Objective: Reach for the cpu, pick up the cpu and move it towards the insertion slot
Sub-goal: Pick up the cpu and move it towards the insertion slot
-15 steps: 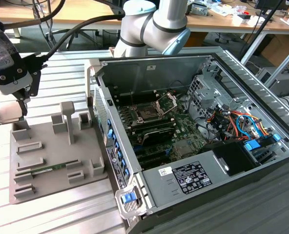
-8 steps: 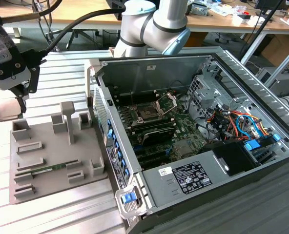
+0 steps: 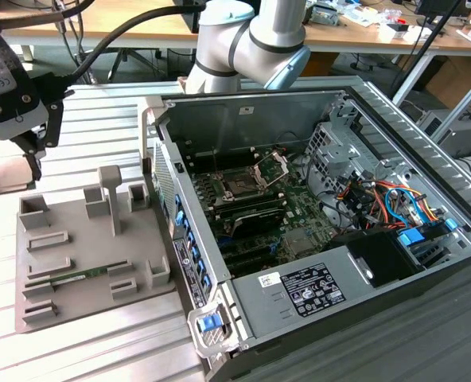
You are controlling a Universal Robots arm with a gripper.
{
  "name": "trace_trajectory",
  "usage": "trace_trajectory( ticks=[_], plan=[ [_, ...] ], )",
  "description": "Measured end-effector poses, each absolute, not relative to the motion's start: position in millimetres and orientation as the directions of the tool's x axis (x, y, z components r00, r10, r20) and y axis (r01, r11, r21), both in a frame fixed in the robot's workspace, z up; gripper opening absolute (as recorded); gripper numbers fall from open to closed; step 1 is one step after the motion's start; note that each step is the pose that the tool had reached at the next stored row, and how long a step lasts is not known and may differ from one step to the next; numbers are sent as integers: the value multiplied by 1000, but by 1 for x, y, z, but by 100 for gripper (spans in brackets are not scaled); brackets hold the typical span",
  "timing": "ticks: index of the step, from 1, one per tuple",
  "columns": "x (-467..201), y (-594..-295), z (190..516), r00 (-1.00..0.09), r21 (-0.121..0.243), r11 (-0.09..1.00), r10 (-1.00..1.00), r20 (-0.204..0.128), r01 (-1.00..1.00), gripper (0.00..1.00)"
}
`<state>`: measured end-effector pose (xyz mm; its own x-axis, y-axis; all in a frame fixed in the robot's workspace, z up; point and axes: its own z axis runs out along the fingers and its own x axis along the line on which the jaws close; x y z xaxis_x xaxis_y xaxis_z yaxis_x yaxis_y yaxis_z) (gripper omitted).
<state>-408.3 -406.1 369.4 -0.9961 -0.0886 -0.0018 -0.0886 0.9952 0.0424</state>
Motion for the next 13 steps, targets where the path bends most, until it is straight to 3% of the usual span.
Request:
trace_trajectory(
  ticks=[13],
  plan=[
    [-408,-406,381,-996,42,995,-89,-2,-89,55]
  ],
)
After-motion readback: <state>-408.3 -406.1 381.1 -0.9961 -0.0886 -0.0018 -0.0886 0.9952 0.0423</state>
